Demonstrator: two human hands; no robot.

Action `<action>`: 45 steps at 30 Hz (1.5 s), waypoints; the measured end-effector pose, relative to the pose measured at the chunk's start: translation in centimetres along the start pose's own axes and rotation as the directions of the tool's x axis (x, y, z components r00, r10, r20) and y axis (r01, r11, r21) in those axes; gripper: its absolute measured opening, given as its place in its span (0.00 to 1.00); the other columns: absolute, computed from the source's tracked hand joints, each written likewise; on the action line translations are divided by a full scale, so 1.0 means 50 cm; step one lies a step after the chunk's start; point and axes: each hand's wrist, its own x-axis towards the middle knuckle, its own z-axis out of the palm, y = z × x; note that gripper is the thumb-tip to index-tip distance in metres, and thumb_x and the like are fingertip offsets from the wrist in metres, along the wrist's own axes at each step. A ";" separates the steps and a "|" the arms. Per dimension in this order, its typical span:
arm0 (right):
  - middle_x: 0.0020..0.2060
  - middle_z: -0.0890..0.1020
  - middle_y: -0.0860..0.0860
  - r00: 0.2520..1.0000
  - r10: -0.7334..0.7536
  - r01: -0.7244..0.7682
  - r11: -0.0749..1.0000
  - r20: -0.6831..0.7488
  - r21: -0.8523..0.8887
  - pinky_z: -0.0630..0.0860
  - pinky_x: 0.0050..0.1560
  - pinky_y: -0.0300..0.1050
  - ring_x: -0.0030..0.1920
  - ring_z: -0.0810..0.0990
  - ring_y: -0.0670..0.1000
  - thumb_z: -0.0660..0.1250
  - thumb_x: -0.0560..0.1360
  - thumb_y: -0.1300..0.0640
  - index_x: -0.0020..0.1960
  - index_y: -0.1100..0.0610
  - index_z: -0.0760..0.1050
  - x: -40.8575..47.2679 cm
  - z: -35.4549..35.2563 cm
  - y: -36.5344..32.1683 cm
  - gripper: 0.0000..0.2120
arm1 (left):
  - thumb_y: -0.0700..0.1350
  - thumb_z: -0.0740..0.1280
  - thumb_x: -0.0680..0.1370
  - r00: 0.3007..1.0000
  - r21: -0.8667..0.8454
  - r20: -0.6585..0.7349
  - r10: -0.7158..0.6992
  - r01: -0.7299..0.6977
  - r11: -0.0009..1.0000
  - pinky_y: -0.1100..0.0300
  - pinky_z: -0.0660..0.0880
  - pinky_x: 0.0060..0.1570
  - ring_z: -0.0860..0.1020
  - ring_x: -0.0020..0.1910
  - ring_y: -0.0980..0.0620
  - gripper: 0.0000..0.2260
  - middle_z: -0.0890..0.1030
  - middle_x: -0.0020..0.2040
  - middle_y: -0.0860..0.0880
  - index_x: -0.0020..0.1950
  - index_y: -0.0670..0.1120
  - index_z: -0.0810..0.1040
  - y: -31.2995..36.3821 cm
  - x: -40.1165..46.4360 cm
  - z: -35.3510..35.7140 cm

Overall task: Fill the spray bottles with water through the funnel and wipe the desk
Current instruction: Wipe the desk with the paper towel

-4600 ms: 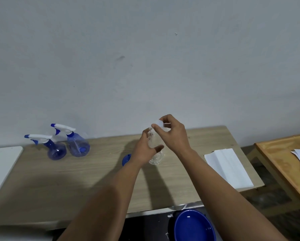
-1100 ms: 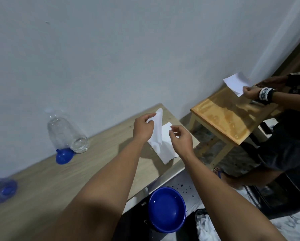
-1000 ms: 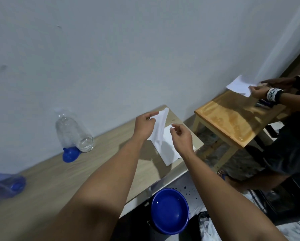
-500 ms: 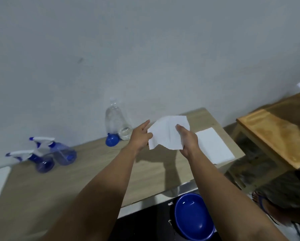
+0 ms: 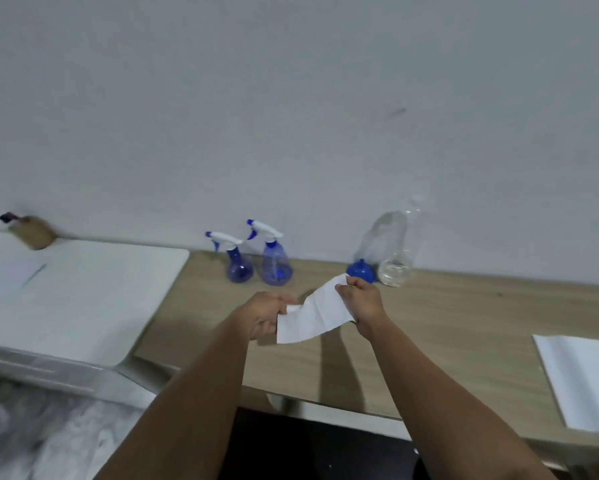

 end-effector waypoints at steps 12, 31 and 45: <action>0.53 0.86 0.55 1.000 -0.001 0.001 0.998 0.007 -0.065 0.82 0.59 0.56 0.50 0.84 0.57 0.73 0.78 0.63 0.52 0.55 0.84 0.049 0.436 0.026 0.06 | 0.30 0.61 0.78 0.994 -0.088 -0.062 -0.089 0.083 0.993 0.55 0.78 0.37 0.80 0.43 0.46 0.11 0.80 0.55 0.39 0.57 0.36 0.78 -0.039 0.146 -0.417; 0.55 0.85 0.52 0.983 -0.129 0.042 0.849 -0.129 -0.526 0.74 0.54 0.41 0.54 0.82 0.51 0.71 0.77 0.65 0.67 0.56 0.78 0.073 0.551 0.208 0.20 | 0.47 0.68 0.80 0.893 0.531 -0.247 0.376 -0.199 0.823 0.60 0.75 0.60 0.81 0.57 0.49 0.16 0.80 0.67 0.47 0.69 0.50 0.79 -0.192 0.317 -0.522; 0.85 0.43 0.57 0.916 -0.210 0.345 -0.020 0.342 -0.938 0.40 0.82 0.68 0.85 0.40 0.61 0.46 0.86 0.42 0.86 0.54 0.44 0.118 0.590 0.261 0.32 | 0.63 0.44 0.83 0.757 0.953 0.203 0.622 -0.298 0.051 0.40 0.53 0.78 0.50 0.81 0.40 0.31 0.53 0.83 0.44 0.82 0.48 0.55 -0.266 0.426 -0.534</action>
